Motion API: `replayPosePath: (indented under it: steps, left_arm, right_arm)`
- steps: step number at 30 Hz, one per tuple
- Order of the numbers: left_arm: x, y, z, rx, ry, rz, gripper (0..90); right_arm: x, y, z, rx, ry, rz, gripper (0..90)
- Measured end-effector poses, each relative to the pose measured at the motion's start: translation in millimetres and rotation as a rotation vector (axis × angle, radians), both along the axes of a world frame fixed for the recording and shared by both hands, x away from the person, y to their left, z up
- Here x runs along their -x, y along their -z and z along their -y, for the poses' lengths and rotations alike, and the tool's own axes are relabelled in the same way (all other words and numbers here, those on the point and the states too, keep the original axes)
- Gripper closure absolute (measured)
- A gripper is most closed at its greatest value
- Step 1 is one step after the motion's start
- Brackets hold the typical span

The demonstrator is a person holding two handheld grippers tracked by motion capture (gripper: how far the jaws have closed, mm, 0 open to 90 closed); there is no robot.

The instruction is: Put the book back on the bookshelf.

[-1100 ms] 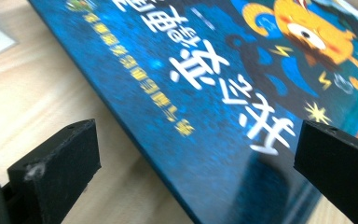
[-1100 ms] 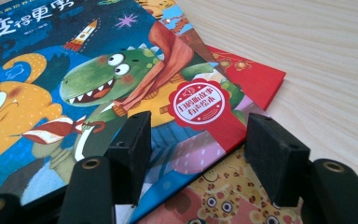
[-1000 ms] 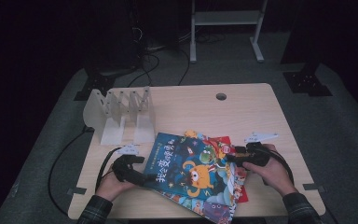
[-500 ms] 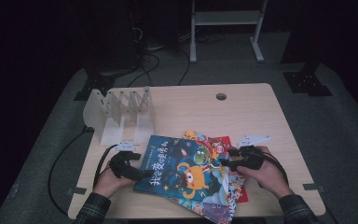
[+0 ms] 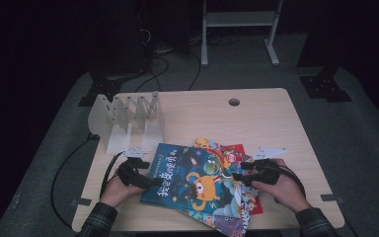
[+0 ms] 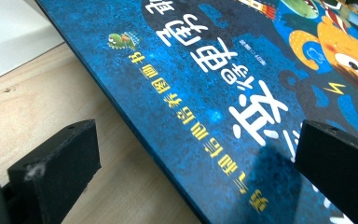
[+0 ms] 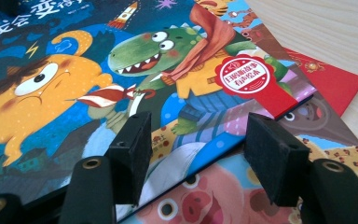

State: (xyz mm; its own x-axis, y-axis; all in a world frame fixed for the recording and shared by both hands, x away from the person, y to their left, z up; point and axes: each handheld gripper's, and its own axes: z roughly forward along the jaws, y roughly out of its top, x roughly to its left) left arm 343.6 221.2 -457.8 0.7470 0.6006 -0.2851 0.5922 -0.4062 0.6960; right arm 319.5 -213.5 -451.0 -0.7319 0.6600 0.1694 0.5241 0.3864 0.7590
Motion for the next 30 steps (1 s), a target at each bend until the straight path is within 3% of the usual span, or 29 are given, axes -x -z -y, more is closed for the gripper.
replayPosePath:
  steps: [8, 13, 21, 24, 30]
  left_arm:
    - [-6.6, 3.3, 5.2, 0.022, 0.025, -0.029, 0.0]
    - [-9.5, 5.3, 9.5, 0.035, 0.048, -0.068, 0.0]
    - [-11.4, 7.3, 13.3, 0.048, 0.066, -0.102, 0.0]
    - [-12.7, 8.9, 15.8, 0.057, 0.073, -0.137, 0.0]
    - [-13.8, 9.3, 16.5, 0.056, 0.076, -0.148, 0.0]
  right_arm:
    - [1.2, -0.4, 0.0, 0.009, -0.021, 0.016, 39.9]
    - [3.3, -2.0, -0.4, 0.032, -0.059, 0.034, 36.7]
    - [3.5, -1.1, 0.1, 0.024, -0.067, 0.033, 36.5]
    - [3.4, -0.4, -0.5, 0.021, -0.073, 0.036, 34.5]
    - [2.3, 0.8, -1.4, 0.024, -0.090, 0.057, 29.0]
